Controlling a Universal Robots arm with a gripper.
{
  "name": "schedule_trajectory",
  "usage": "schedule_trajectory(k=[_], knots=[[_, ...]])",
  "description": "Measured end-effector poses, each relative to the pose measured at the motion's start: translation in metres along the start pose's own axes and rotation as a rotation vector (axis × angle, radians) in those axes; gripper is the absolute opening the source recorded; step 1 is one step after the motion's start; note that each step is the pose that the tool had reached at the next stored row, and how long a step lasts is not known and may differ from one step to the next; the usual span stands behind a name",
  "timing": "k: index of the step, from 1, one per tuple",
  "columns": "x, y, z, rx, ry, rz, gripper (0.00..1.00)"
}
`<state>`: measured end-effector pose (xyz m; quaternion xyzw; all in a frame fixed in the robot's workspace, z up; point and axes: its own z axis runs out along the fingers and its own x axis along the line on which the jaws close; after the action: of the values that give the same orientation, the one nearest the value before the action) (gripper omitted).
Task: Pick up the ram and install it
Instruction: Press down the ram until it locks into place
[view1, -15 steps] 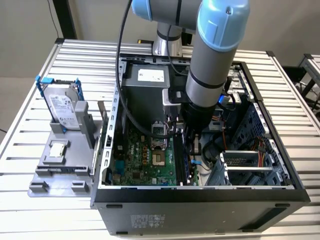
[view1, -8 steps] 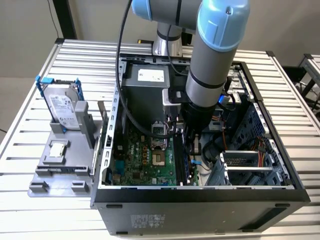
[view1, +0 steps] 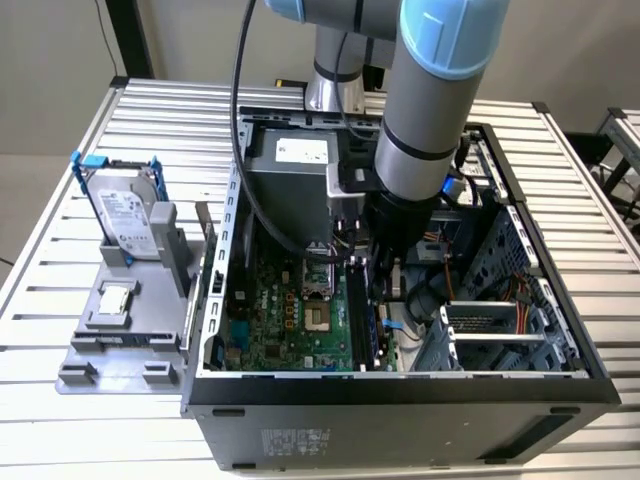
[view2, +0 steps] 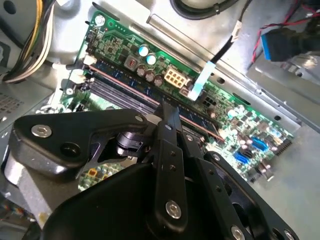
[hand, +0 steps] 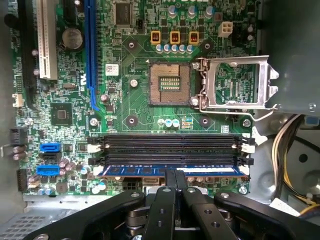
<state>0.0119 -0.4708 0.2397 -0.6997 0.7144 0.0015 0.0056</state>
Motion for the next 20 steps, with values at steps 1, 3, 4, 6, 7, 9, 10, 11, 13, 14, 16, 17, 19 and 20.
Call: schedule_trajectory(k=[1, 3, 4, 6, 7, 9, 10, 11, 13, 14, 16, 17, 19, 20], knots=[[0.0, 0.0, -0.0022, 0.0, 0.0001, 0.0, 0.0], [-0.0001, 0.0, -0.0052, -0.0001, 0.0007, 0.0, 0.0], [-0.0001, 0.0, -0.0066, -0.0001, 0.0011, 0.0, 0.0], [-0.0001, -0.0001, -0.0107, -0.0001, 0.0015, 0.0, 0.0], [-0.0001, -0.0001, -0.0134, -0.0002, 0.0015, 0.0, 0.0], [-0.0002, -0.0001, -0.0186, -0.001, 0.0016, 0.0, 0.0], [-0.0002, -0.0001, -0.0216, -0.0014, 0.0015, 0.0, 0.0], [-0.0003, -0.0002, -0.0255, -0.002, 0.0017, 0.0, 0.0], [-0.0003, -0.0002, -0.0325, -0.0027, 0.0016, 0.0, 0.0], [-0.0004, -0.0002, -0.0357, -0.0029, 0.0016, 0.0, 0.0], [-0.0004, -0.0002, -0.0426, -0.003, 0.0017, 0.0, 0.0], [-0.0005, -0.0003, -0.0457, -0.003, 0.0016, 0.0, 0.0], [-0.0005, -0.0003, -0.0501, -0.0031, 0.0017, 0.0, 0.0], [-0.0005, -0.0003, -0.0506, -0.0031, 0.0016, 0.0, 0.0]])
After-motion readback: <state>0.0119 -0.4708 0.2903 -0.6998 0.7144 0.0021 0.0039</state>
